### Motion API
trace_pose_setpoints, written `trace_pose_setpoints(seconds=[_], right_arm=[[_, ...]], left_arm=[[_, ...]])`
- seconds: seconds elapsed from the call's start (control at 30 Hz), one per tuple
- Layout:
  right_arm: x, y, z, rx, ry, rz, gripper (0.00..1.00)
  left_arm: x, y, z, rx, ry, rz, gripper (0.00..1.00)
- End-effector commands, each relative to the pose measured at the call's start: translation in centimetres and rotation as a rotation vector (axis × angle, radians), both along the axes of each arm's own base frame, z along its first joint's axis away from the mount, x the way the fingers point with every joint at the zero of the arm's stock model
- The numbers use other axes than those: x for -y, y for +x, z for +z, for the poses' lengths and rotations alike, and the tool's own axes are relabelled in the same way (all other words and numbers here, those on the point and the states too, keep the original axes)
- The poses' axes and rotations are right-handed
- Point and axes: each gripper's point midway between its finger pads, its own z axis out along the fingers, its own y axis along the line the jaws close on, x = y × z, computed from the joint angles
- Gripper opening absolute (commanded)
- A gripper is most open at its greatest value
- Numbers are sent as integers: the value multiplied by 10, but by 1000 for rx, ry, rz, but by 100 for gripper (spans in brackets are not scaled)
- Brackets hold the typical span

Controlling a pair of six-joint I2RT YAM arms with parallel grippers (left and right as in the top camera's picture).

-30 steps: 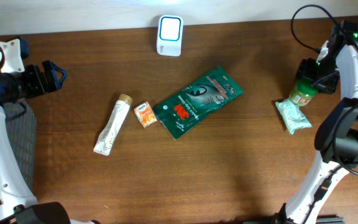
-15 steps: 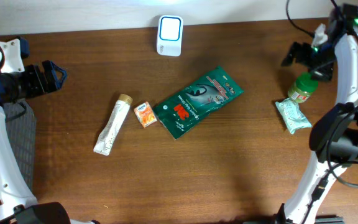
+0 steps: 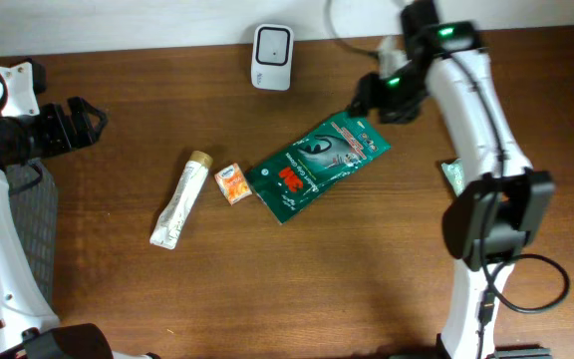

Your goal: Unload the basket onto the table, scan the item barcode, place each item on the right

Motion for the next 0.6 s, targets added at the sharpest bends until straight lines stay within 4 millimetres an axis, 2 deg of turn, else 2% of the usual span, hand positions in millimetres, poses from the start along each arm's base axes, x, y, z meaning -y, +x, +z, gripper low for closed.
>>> trace_pose_setpoints(seconds=[0.0,0.03,0.13,0.23,0.3,0.4,0.5,0.57], right_arm=[[-61,-10,-34,-42,38,0,48],[-82,-7,-45,-12,54,-2,43],[-125,2,-66,58,96,-29,33],[-164,13,-89,174,101,-27,32],[-193,15,-97,242,107,12,32],[-217,9,-111,286,67,40,32],[-226,-5,-126,269,22,63,32],[-224,-12,-132,238,4,70,32]], left_arm=[[2,-1,12,29,-4,4,99],[2,-1,12,29,-4,4,99],[2,-1,12,29,-4,4,99],[2,-1,12,29,-4,4,99],[2,-1,12,29,-4,4,99],[2,-1,12,29,-4,4,99],[2,-1,12,29,-4,4,99],[2,0,12,30,-4,4,99]])
